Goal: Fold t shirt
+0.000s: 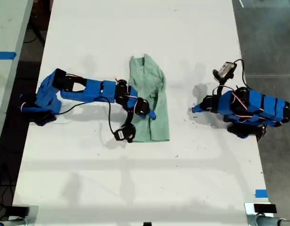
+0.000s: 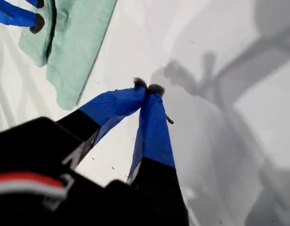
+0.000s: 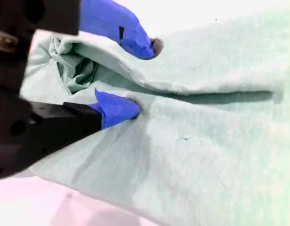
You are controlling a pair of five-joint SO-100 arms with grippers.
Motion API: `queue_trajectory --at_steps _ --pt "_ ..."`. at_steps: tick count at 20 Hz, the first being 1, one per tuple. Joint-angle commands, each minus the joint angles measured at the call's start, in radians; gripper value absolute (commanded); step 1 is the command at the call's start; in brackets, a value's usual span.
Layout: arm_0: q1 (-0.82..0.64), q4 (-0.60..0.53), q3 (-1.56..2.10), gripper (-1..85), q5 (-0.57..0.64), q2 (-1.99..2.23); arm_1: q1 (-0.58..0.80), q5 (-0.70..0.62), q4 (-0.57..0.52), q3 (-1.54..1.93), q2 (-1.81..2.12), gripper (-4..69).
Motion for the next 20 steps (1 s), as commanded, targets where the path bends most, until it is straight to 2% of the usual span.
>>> queue_trajectory --at_steps 1,4,5,6,8,10,11,13,15,20 --pt "-0.008 0.095 -0.055 10.4 -0.005 0.186 -0.005 -0.014 -0.029 0.046 0.009 0.5" --pt "-0.021 0.264 -0.037 5.0 -0.043 0.351 -0.005 -0.014 -0.031 0.046 0.009 0.5" --pt "-0.025 0.322 -0.034 0.1 -0.06 0.399 -0.005 -0.014 -0.031 0.046 0.009 0.5" --pt "-0.023 0.373 -0.023 0.0 -0.066 0.451 -0.005 -0.014 -0.031 0.046 0.009 0.5" --pt "-0.008 0.42 0.069 0.0 -0.067 0.601 -0.005 -0.014 -0.031 0.046 0.009 0.5" --pt "-0.023 0.402 0.31 0.0 -0.069 0.818 -0.005 -0.014 -0.031 0.046 0.009 0.5" --pt "-0.049 0.342 0.489 0.0 -0.057 0.951 -0.005 -0.014 -0.031 0.046 0.009 0.5" --pt "-0.104 0.135 0.893 0.0 -0.041 1.272 -0.005 -0.014 -0.031 0.046 0.009 0.5" --pt "-0.173 0.0 1.233 0.0 -0.057 1.546 -0.005 -0.012 -0.031 0.048 0.009 0.5" --pt "-0.267 -0.374 1.882 0.0 -0.044 1.888 -0.005 -0.009 -0.031 0.048 0.009 0.5"
